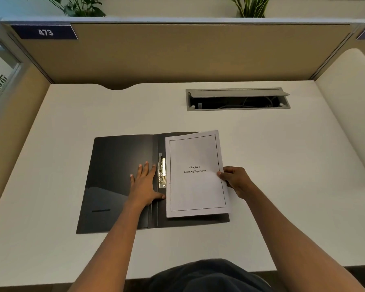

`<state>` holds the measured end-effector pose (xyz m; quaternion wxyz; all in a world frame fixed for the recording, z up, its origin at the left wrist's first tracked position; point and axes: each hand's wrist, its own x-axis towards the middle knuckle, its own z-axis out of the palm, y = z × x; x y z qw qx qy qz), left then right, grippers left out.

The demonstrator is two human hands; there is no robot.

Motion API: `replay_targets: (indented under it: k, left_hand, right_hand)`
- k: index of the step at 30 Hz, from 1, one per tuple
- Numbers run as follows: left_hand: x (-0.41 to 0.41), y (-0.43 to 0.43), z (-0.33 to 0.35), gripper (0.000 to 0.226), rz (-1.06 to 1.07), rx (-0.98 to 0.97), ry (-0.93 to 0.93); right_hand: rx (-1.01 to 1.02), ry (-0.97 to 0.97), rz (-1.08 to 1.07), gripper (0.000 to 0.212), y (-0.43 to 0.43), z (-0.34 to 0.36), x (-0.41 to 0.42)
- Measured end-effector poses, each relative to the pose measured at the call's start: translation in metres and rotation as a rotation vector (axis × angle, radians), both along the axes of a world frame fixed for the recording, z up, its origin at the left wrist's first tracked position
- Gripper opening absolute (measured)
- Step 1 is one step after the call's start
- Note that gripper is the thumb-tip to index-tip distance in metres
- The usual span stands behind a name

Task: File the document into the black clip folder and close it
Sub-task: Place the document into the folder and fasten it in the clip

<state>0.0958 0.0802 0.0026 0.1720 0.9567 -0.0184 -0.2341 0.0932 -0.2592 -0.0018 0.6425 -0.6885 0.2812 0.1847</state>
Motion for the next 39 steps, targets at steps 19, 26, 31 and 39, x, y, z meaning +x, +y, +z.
replay_targets:
  k: [19, 26, 31, 39]
  left_hand:
    - [0.005, -0.001, 0.006, 0.087, 0.023, -0.016, 0.015]
    - [0.020, -0.016, 0.014, 0.039, 0.318, -0.153, -0.285]
    - [0.051, -0.035, 0.031, 0.038, 0.385, -0.286, -0.337]
    - [0.111, -0.041, 0.017, 0.044, 0.271, -0.326, -0.211]
  right_hand:
    - [-0.337, -0.005, 0.091, 0.021, 0.030, 0.000, 0.006]
    - [-0.600, -0.062, 0.189, 0.033, 0.044, 0.006, 0.006]
    - [-0.712, -0.067, 0.223, 0.029, 0.046, 0.009, 0.003]
    - [-0.652, -0.082, 0.208, 0.028, 0.048, 0.014, 0.001]
